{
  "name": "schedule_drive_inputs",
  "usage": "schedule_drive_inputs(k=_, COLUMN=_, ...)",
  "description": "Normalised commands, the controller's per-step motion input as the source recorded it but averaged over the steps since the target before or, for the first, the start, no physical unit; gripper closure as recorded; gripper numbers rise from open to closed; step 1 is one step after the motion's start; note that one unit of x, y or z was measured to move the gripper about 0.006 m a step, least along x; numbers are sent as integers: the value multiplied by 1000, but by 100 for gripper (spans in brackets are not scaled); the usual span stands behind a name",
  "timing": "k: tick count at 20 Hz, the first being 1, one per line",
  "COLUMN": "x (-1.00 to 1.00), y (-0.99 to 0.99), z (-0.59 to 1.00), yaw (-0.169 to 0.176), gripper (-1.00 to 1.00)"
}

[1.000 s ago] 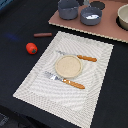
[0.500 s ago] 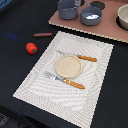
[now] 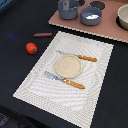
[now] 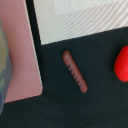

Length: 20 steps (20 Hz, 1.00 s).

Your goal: Place the fish, sausage, and tomato into the frying pan.

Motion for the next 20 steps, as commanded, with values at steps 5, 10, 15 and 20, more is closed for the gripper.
schedule_drive_inputs(k=5, x=-684, y=-500, z=-406, yaw=-107, gripper=-100)
schedule_drive_inputs(k=10, x=-735, y=-351, z=-417, yaw=-151, gripper=-100)
schedule_drive_inputs(k=15, x=-762, y=-351, z=-466, yaw=-144, gripper=-100)
schedule_drive_inputs(k=20, x=-762, y=-466, z=-538, yaw=-103, gripper=-100)
